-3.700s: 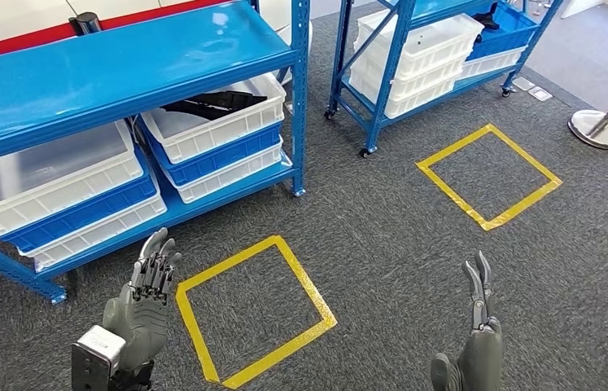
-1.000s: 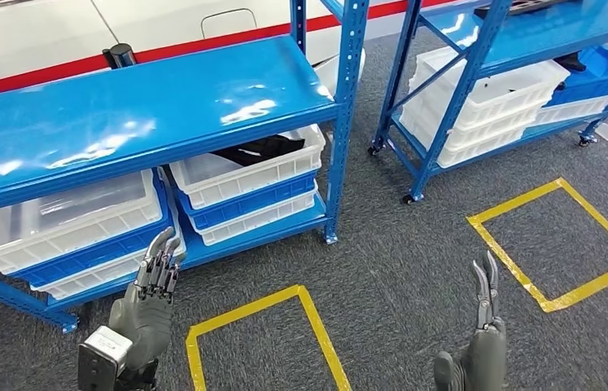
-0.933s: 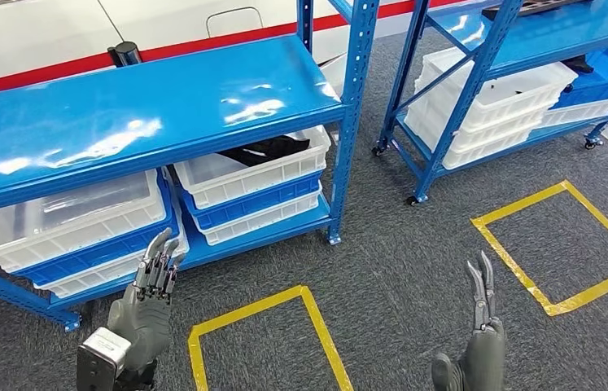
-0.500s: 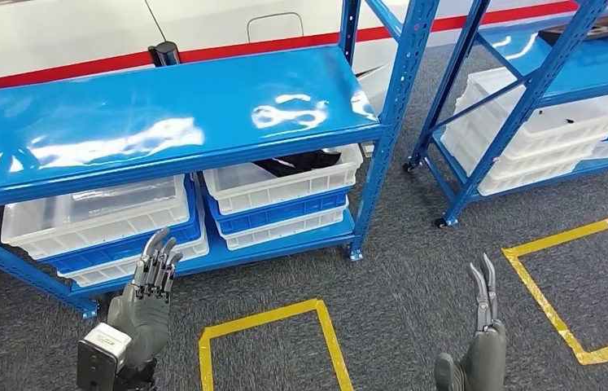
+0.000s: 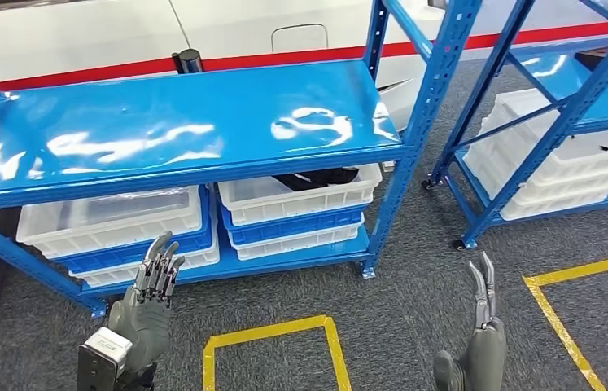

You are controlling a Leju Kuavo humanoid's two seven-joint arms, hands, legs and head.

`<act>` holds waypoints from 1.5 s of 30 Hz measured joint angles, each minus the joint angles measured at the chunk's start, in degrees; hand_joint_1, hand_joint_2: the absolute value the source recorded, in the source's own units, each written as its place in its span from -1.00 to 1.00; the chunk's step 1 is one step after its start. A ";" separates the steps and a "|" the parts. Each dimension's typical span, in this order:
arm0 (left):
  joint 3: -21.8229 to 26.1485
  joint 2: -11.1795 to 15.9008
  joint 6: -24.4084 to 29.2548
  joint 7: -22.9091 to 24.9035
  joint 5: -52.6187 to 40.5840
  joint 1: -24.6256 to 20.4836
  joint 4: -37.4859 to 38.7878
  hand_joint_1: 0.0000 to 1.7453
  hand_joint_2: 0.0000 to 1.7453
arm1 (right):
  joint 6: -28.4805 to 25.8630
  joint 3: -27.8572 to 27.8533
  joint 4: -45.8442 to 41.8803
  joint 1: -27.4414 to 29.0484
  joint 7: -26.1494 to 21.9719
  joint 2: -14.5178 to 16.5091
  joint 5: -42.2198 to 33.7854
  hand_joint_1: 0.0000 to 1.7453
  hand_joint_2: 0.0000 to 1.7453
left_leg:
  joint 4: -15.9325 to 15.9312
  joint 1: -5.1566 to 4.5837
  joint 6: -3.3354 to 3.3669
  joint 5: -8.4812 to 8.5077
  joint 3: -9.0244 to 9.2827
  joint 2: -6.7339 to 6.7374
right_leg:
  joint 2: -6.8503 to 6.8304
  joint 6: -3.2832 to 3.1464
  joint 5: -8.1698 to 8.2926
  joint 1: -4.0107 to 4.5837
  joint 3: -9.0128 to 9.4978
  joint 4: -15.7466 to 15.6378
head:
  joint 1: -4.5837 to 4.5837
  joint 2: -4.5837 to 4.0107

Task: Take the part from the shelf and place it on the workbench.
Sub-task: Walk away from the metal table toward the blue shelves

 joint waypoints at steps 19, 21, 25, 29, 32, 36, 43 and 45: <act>0.03 -0.01 0.05 0.33 0.00 0.20 -0.25 -1.00 -1.00 | 0.00 0.03 -0.11 -0.09 0.30 -0.06 -0.11 -1.00 -1.00 | -1.30 0.53 -0.39 -3.05 3.43 -10.63 | 6.03 0.02 4.41 -0.65 -5.19 0.59 | 0.66 0.00; -0.01 0.01 0.06 0.33 0.00 0.10 -0.28 -1.00 -1.00 | 0.00 0.04 -0.13 -0.02 0.30 -0.03 -0.11 -1.00 -1.00 | 2.06 0.43 -0.82 -4.56 1.94 -7.57 | 5.19 -0.75 4.05 -0.83 -4.53 0.43 | 0.36 0.00; -0.04 0.07 0.07 0.41 0.01 0.05 -0.29 -1.00 -1.00 | 0.00 0.03 -0.13 0.06 0.33 -0.01 -0.11 -1.00 -1.00 | 13.99 0.77 -1.47 -8.22 -5.85 -4.75 | 3.09 -1.77 2.84 -0.55 -3.17 0.43 | 0.10 0.00; -0.02 0.19 -0.14 0.97 0.01 0.11 -0.28 -1.00 -1.00 | 0.00 0.03 -0.13 0.01 0.78 0.02 -0.91 -1.00 -1.00 | 5.52 1.00 -1.29 -0.75 -3.49 -3.71 | 1.82 -1.08 1.29 -0.54 -1.21 0.43 | 0.11 0.00; -0.03 0.30 -0.38 1.55 0.07 0.15 -0.21 -1.00 -1.00 | 0.05 0.01 -0.13 -0.02 1.93 0.02 -2.03 -1.00 -1.00 | 0.03 0.52 -0.65 0.90 -0.82 -2.98 | 1.34 -0.18 0.37 -0.12 -0.60 0.25 | 0.09 0.00; -0.03 0.35 -0.40 1.76 0.09 0.18 -0.23 -1.00 -1.00 | 0.34 0.01 -0.15 -0.05 2.60 -0.01 -3.38 -1.00 -1.00 | -0.90 0.54 0.38 0.77 -0.14 -3.75 | 1.52 0.66 -0.27 -0.13 0.17 0.23 | 0.09 0.00; -0.09 0.29 -0.44 1.84 0.13 0.00 -0.05 -1.00 -1.00 | 0.86 0.04 -0.11 0.00 2.85 -0.25 -4.40 -1.00 -1.00 | -1.71 0.89 1.47 0.46 1.22 -5.65 | 4.57 1.45 -2.83 -0.19 -11.01 15.52 | 0.48 0.00; -0.09 0.29 -0.44 1.84 0.13 0.00 -0.01 -1.00 -1.00 | 0.87 0.04 -0.11 -0.01 2.89 -0.27 -4.40 -1.00 -1.00 | -1.71 0.93 1.29 0.14 1.71 -6.17 | 4.58 2.47 1.02 -0.33 -8.93 8.78 | 0.51 0.00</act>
